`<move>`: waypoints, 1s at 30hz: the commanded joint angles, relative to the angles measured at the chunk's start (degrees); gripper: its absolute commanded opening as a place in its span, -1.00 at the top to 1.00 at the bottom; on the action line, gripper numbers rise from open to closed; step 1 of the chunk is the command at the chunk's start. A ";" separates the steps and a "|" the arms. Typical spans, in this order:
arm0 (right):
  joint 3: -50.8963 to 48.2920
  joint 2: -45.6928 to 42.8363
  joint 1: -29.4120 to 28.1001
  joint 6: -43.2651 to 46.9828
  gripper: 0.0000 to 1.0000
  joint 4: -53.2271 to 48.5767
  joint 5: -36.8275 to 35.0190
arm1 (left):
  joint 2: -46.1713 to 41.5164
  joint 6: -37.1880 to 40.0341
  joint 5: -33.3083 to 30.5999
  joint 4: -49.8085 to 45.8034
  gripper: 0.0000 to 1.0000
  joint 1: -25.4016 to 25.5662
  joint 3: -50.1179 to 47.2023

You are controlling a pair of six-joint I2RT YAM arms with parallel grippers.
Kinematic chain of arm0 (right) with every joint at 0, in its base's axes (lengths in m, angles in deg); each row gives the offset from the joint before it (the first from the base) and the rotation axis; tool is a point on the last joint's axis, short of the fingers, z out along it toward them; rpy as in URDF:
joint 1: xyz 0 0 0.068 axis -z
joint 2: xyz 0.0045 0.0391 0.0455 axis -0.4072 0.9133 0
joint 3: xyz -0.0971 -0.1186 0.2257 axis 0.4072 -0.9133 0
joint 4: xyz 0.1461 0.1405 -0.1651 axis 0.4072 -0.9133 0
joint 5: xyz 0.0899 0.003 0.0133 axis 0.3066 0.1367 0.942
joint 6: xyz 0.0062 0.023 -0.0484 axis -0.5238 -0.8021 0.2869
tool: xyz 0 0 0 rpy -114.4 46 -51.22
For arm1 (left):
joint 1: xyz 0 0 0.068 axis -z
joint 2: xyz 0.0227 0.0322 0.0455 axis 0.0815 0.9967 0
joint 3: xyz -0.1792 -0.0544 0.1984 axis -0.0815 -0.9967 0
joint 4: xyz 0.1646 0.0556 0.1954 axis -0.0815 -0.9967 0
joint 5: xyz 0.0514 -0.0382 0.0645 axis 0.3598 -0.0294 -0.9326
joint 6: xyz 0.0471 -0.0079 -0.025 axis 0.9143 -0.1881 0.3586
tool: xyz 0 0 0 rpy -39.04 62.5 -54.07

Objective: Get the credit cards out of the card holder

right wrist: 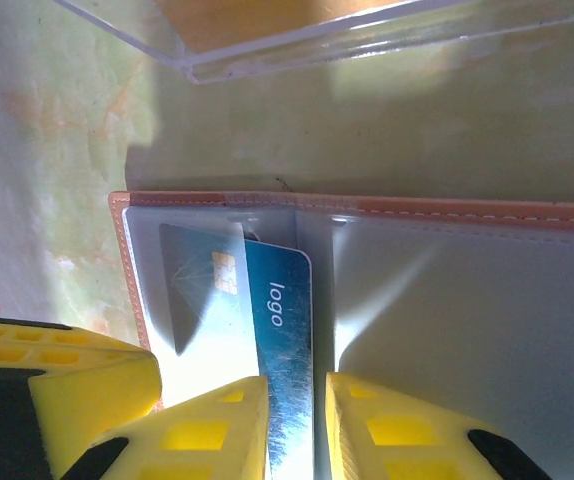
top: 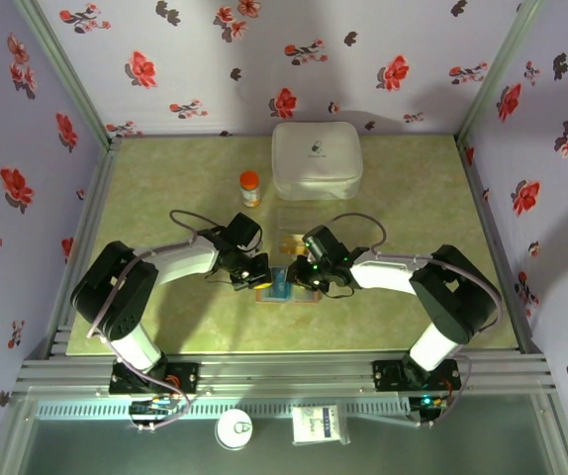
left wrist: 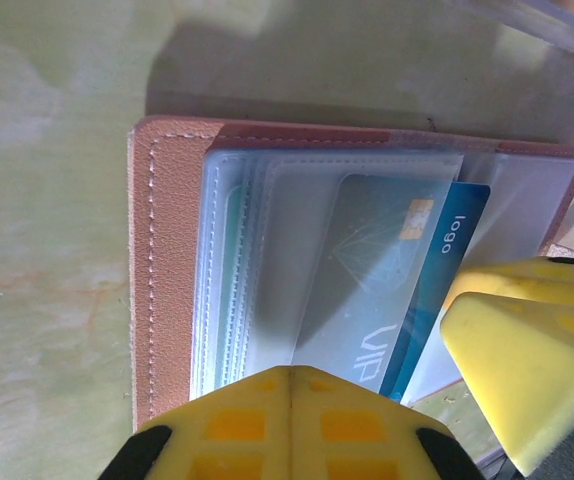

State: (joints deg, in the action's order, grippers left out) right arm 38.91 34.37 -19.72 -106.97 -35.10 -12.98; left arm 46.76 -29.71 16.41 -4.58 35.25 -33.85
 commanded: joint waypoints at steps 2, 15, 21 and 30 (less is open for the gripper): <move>-0.89 0.82 0.50 -1.36 0.56 1.75 1.16 | 1.36 1.37 -0.84 -1.91 1.00 0.12 -0.02; -2.12 2.55 0.77 -2.57 0.57 4.62 2.60 | 2.24 1.32 -1.19 -2.38 1.00 0.16 -0.37; -2.97 2.94 0.90 -3.43 0.61 7.77 4.12 | 2.41 1.49 -1.19 -2.82 1.00 0.16 -0.01; -4.08 3.15 1.09 -4.60 0.69 11.83 5.73 | 2.52 1.50 -1.19 -3.05 1.00 0.18 0.28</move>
State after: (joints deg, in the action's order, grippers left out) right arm 35.77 36.58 -19.02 -110.57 -25.44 -8.54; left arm 47.77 -29.71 16.41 -4.88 35.25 -33.85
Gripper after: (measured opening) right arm 0.158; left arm 0.037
